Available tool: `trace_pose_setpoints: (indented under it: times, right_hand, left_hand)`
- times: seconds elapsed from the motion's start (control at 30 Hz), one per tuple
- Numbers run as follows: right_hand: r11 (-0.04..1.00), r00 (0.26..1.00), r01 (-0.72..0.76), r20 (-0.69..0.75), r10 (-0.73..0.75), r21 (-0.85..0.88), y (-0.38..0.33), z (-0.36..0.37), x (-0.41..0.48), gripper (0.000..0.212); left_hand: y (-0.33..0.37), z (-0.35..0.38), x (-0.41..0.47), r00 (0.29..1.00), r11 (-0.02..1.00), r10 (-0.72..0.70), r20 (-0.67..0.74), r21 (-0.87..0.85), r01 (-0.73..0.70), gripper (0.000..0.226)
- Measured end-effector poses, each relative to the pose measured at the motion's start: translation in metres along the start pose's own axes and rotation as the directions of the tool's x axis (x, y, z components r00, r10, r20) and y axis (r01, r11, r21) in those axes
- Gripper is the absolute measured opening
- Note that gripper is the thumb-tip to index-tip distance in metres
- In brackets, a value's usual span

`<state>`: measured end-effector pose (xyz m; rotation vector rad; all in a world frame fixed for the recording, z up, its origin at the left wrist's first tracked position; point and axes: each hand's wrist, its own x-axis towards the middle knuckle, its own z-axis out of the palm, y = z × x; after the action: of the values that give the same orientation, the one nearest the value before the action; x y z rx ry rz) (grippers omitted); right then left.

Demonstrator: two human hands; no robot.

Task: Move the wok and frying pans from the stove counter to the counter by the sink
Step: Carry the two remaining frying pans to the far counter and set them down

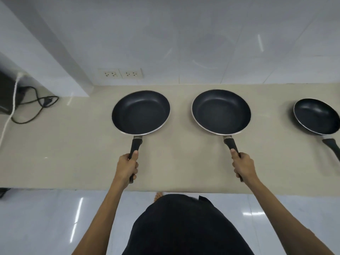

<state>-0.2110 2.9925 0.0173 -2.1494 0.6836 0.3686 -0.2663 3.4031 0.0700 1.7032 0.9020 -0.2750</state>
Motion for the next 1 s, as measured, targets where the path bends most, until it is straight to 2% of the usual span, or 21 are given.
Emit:
trace_pose_setpoints:
  times: [0.27, 0.4, 1.0]
  right_hand:
    - [0.999, 0.999, -0.035, -0.030, 0.036, 0.010, -0.003, 0.050, -0.024, 0.055]
    - [0.998, 0.998, -0.044, -0.053, 0.042, -0.033, -0.003, 0.062, -0.031, 0.058]
    - [0.989, 0.995, -0.078, -0.075, 0.069, -0.126, -0.011, 0.065, -0.033, 0.057]
  left_hand:
    - [0.001, -0.037, 0.037, 0.998, 1.000, 0.011, 0.057, 0.029, -0.013, 0.037]
    - [-0.005, -0.051, 0.047, 0.997, 0.999, 0.018, 0.071, 0.039, -0.021, 0.042]
    - [-0.015, -0.050, 0.069, 0.997, 0.999, 0.005, 0.077, 0.033, -0.007, 0.031]
